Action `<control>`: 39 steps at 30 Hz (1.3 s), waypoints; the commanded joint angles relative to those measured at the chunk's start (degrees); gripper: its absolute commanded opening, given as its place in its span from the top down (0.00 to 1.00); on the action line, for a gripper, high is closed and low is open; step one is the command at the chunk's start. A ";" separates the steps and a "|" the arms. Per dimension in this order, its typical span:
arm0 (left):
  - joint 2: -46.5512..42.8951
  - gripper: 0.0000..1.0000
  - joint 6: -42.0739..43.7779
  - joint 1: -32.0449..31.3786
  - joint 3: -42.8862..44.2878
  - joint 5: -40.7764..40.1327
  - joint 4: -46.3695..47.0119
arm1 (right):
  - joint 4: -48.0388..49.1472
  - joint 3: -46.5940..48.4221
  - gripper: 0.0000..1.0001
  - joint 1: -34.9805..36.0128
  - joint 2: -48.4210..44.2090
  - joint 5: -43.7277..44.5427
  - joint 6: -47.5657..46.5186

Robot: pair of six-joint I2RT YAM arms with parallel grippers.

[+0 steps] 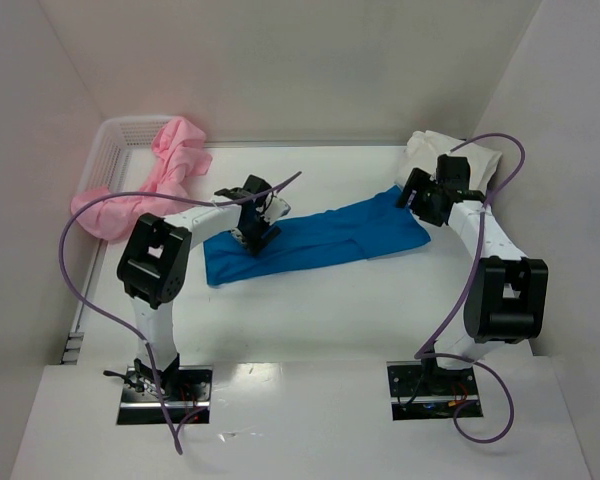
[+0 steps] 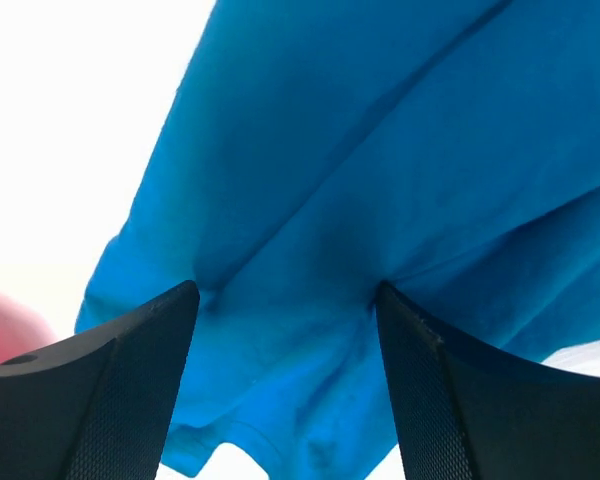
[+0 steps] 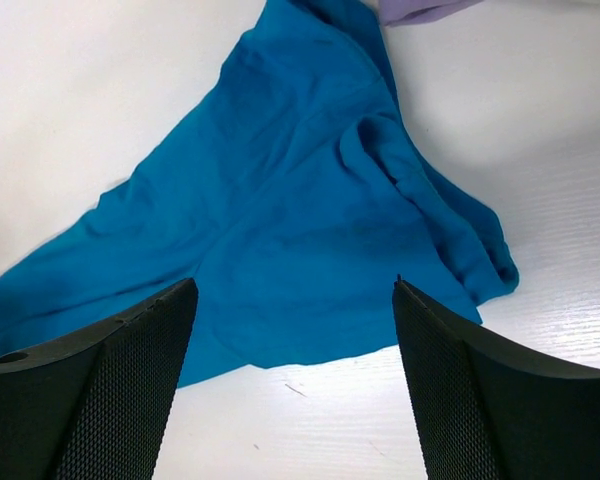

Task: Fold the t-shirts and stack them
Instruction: Rotate the tshirt 90 degrees

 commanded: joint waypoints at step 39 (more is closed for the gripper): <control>-15.01 0.10 -39.49 -18.84 -15.74 19.25 -8.60 | -1.91 13.82 0.12 14.58 23.59 8.37 0.61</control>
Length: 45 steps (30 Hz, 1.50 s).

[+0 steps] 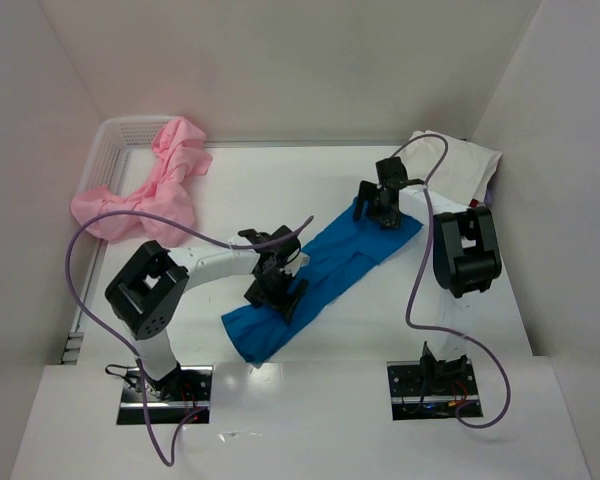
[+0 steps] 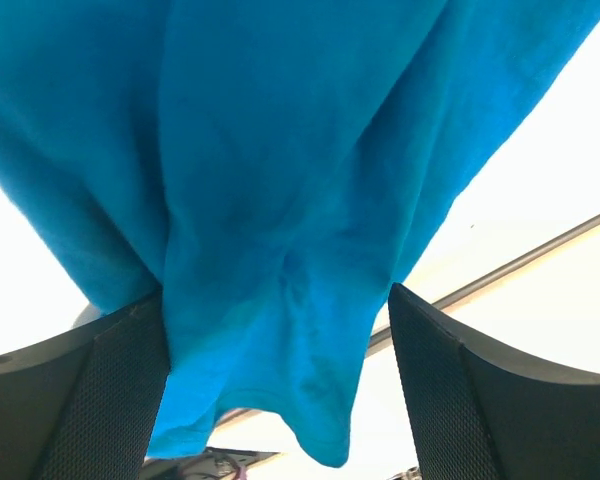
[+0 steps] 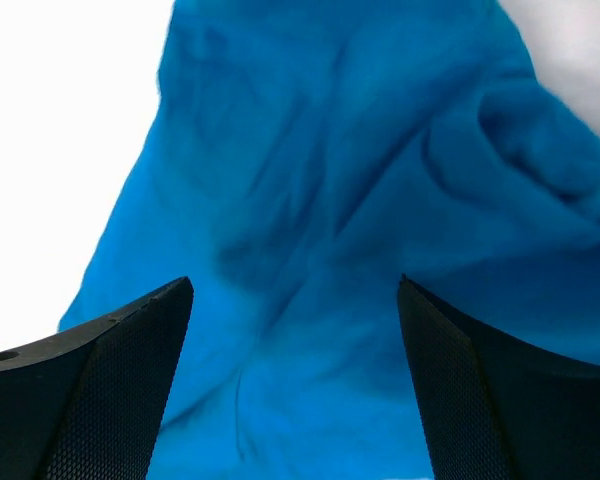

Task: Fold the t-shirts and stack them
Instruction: Rotate the tshirt 90 degrees

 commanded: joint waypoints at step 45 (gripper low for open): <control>8.06 0.09 3.16 -1.14 9.59 12.24 10.80 | -9.85 80.79 0.13 11.23 49.29 -10.17 2.09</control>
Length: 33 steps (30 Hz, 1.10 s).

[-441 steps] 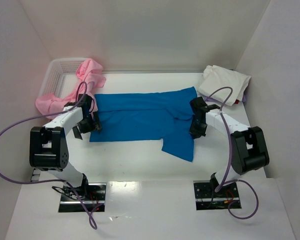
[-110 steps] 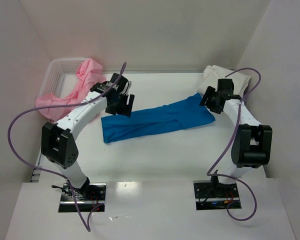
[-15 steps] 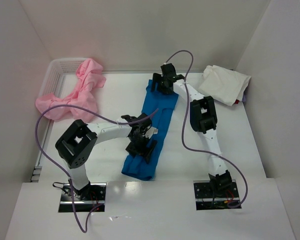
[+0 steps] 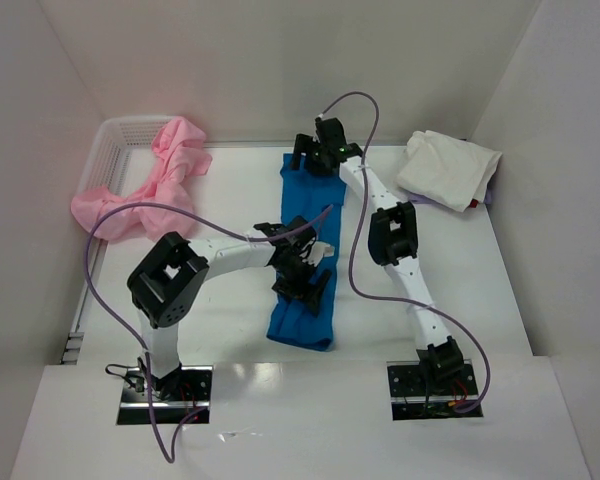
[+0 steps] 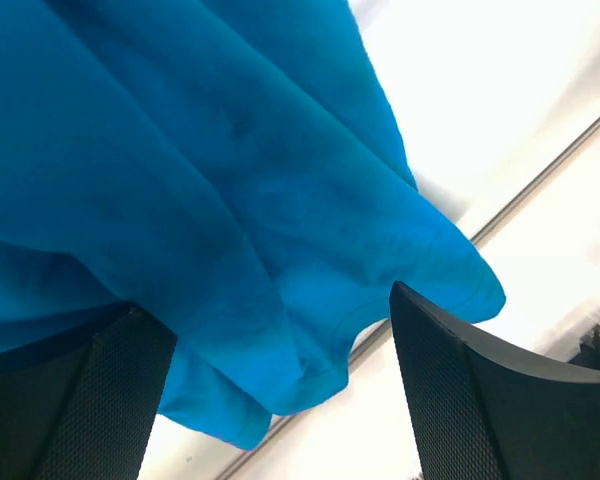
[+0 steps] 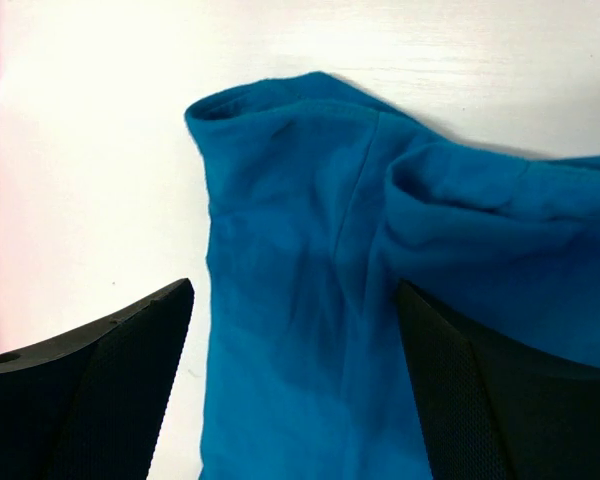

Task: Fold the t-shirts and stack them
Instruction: Rotate the tshirt 90 degrees

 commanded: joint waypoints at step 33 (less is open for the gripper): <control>-22.30 0.15 -16.96 -2.49 -16.20 -13.03 1.66 | 18.66 -64.94 0.24 -1.57 -43.30 4.38 -1.11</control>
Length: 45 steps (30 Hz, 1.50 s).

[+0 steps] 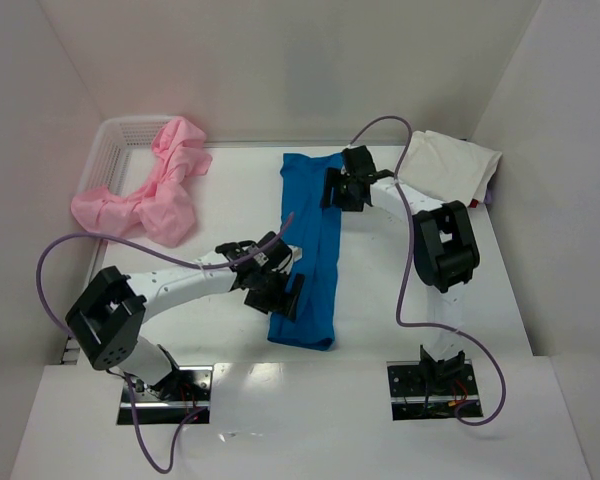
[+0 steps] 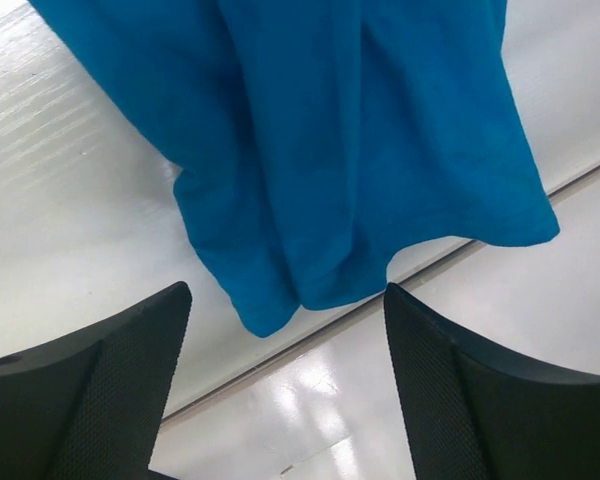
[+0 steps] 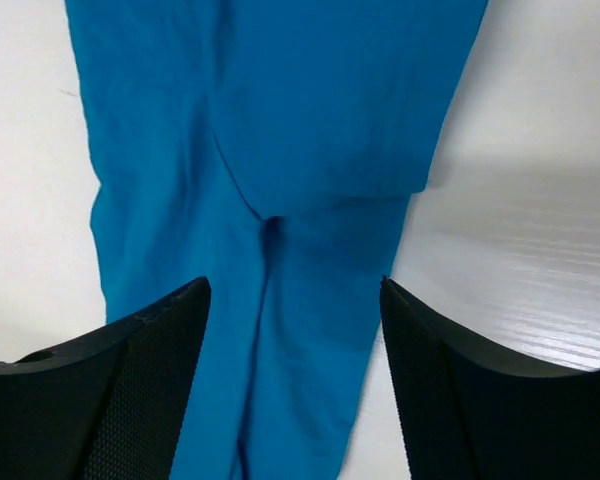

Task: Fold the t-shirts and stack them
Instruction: Rotate the tshirt 90 degrees

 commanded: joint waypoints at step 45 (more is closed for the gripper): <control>10.24 0.45 -0.14 -4.54 -0.57 8.53 2.81 | 1.38 19.82 0.52 3.65 16.10 -4.93 -1.40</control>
